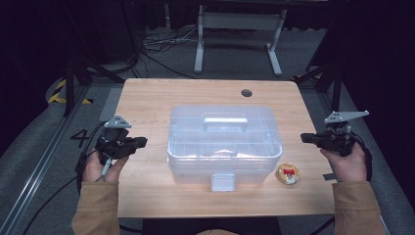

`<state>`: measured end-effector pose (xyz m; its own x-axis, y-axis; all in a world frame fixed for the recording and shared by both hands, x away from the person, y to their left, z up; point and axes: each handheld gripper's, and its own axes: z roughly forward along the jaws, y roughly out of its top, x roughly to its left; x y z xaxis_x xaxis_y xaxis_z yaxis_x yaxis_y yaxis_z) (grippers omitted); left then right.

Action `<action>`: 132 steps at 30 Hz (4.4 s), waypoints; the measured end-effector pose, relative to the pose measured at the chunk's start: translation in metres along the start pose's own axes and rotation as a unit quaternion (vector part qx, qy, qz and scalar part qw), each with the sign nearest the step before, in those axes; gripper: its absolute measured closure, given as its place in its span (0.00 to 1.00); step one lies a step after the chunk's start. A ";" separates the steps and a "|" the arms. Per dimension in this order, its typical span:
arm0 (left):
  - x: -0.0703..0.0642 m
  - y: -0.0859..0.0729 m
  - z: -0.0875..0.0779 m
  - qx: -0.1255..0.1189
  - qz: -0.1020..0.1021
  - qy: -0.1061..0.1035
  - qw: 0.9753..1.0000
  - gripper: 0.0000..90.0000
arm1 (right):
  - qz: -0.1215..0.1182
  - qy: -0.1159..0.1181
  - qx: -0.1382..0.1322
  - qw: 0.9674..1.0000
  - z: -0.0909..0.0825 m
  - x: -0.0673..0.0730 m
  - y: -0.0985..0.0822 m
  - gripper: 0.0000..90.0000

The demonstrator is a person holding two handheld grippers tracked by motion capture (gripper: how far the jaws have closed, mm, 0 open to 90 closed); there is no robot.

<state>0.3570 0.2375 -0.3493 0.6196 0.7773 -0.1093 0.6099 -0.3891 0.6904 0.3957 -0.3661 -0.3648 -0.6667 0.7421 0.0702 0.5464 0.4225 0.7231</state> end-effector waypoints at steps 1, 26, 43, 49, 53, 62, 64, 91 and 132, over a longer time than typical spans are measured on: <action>-0.001 0.001 0.000 0.000 -0.001 -0.006 1.000 0.91 | 0.000 0.000 0.000 1.000 0.000 0.001 0.000 0.96; -0.039 0.057 -0.010 -0.020 0.064 -0.076 0.995 0.68 | 0.027 0.013 -0.002 1.000 0.001 0.000 -0.006 0.77; -0.076 0.099 0.009 -0.010 0.130 -0.101 0.986 0.64 | 0.026 0.016 -0.005 1.000 0.001 0.000 -0.009 0.71; -0.087 0.111 0.023 -0.011 0.143 -0.113 0.983 0.61 | 0.026 0.018 -0.008 0.999 0.000 0.000 -0.009 0.71; -0.091 0.117 0.030 -0.014 0.147 -0.121 0.982 0.56 | 0.026 0.019 -0.008 0.999 0.000 -0.001 -0.009 0.71; -0.095 0.124 0.048 -0.012 0.149 -0.103 0.983 0.50 | 0.024 0.020 -0.009 0.999 0.000 0.000 -0.008 0.70; -0.095 0.126 0.053 -0.007 0.148 -0.103 0.984 0.49 | 0.025 0.021 -0.009 0.999 0.000 0.001 -0.008 0.70; -0.102 0.131 0.080 0.026 0.172 -0.082 0.981 0.79 | 0.025 0.024 -0.011 0.999 -0.006 0.004 -0.015 0.73; -0.086 0.177 0.077 0.078 0.150 -0.078 0.983 0.80 | -0.073 0.166 0.014 0.983 0.010 0.058 0.002 1.00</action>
<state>0.4500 0.0636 -0.2726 0.8435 0.5359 -0.0347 0.4496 -0.6693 0.5915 0.3632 -0.3168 -0.3660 -0.8654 0.4632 0.1908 0.4430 0.5295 0.7234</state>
